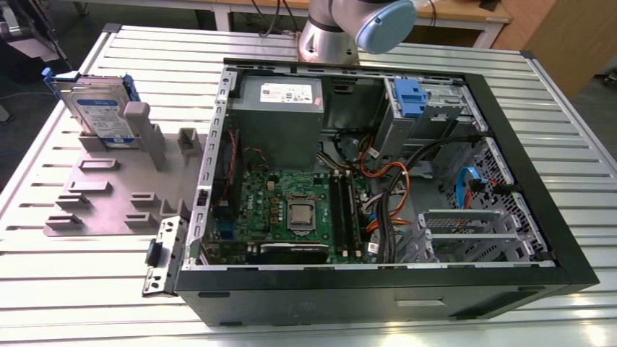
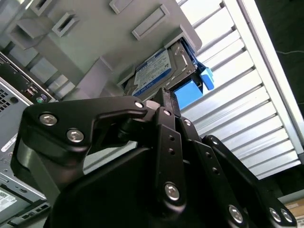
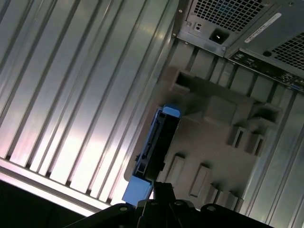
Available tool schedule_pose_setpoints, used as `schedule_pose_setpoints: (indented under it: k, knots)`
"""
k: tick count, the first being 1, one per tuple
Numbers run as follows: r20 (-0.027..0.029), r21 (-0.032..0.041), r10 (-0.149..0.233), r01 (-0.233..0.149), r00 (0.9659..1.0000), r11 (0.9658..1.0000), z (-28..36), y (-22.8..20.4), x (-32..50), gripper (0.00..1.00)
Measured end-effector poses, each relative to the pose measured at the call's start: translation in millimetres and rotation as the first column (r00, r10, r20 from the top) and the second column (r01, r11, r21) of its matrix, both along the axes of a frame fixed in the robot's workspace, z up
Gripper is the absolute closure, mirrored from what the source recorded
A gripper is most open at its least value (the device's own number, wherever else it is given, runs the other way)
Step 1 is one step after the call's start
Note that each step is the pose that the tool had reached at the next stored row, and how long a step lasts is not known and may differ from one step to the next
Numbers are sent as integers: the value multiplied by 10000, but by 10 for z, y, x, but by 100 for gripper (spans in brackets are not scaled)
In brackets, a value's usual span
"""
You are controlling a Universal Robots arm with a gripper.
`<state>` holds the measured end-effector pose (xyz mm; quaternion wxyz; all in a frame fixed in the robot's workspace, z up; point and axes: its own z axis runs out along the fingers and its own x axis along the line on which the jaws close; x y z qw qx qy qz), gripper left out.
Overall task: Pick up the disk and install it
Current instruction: 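Pick up the disk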
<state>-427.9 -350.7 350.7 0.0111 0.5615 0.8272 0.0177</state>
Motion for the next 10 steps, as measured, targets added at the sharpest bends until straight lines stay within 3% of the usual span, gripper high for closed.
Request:
schedule_pose_setpoints:
  k: [5,10]
  knots:
    - [0,0,-562,562,9984,9984,-3,7,0,89]
    - [0,0,-1326,1326,9912,9912,-7,7,0,89]
